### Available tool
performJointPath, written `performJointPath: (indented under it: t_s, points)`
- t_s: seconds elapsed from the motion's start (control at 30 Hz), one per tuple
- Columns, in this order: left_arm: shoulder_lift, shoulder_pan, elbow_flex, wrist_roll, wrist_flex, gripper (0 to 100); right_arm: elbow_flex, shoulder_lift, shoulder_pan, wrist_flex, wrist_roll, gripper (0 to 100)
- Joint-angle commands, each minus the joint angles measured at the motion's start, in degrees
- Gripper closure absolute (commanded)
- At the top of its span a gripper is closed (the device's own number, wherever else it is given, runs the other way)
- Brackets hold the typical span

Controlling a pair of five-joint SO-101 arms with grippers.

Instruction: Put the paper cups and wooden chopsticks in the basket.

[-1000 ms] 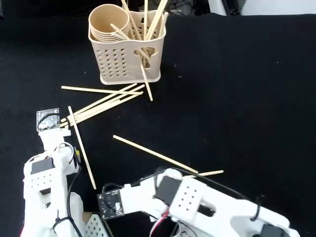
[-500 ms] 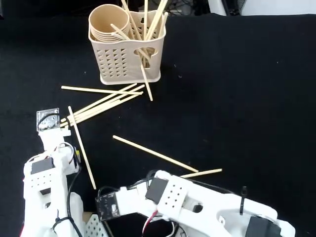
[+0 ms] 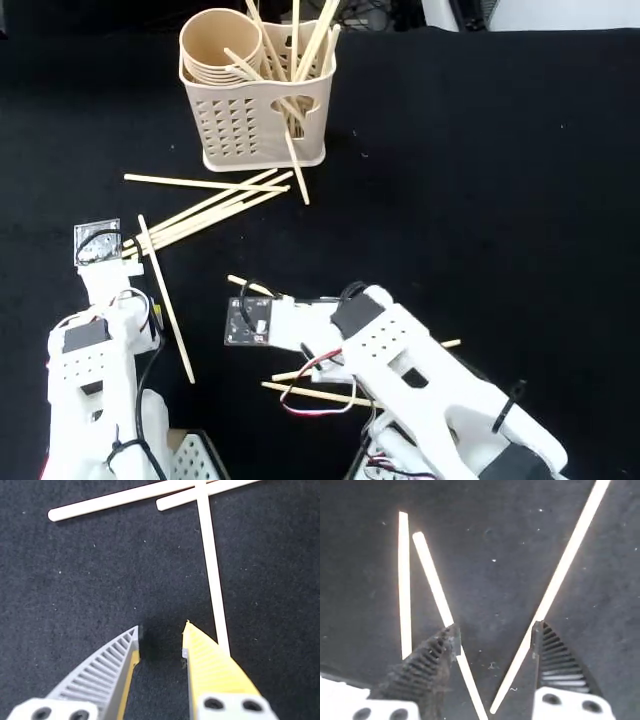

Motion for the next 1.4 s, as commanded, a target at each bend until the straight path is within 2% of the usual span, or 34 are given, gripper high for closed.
performJointPath:
  t_s: [0.0,0.13,0.23,0.33,0.47,0.67,0.77,0.9,1.0,1.27,1.37]
  points:
    - [-1.1,0.6,-0.2,-0.4,-1.0,84,-3.1,0.2,-0.4,4.3,0.6,75.5]
    - [-1.1,0.6,-0.2,-0.4,-1.0,84,-3.8,0.1,-6.7,10.6,0.6,75.3]
    - [-1.1,0.6,-0.2,-0.4,-1.0,84,-3.5,0.1,-11.8,10.8,0.1,75.3]
    - [-1.1,0.6,-0.2,-0.4,-1.0,84,-3.4,0.1,-16.4,10.6,-3.6,72.6]
    - [-1.1,0.6,-0.2,-0.4,-1.0,84,-1.9,0.5,-19.2,9.2,-5.6,69.5]
    - [-1.1,0.6,-0.2,-0.4,-1.0,84,5.3,0.6,-18.3,2.5,-5.5,70.7]
    - [-1.1,0.6,-0.2,-0.4,-1.0,84,5.1,0.6,-13.5,1.1,-5.2,74.0]
    - [-1.1,0.6,-0.2,-0.4,-1.0,84,4.3,0.7,-4.8,0.4,1.1,74.7]
    - [-1.1,0.6,-0.2,-0.4,-1.0,84,3.8,0.7,-1.1,0.5,4.0,74.7]
    - [-1.1,0.6,-0.2,-0.4,-1.0,84,0.3,0.2,-1.3,6.0,4.2,74.4]
    - [-1.1,0.6,-0.2,-0.4,-1.0,84,-1.4,0.2,-5.7,11.4,4.3,74.3]
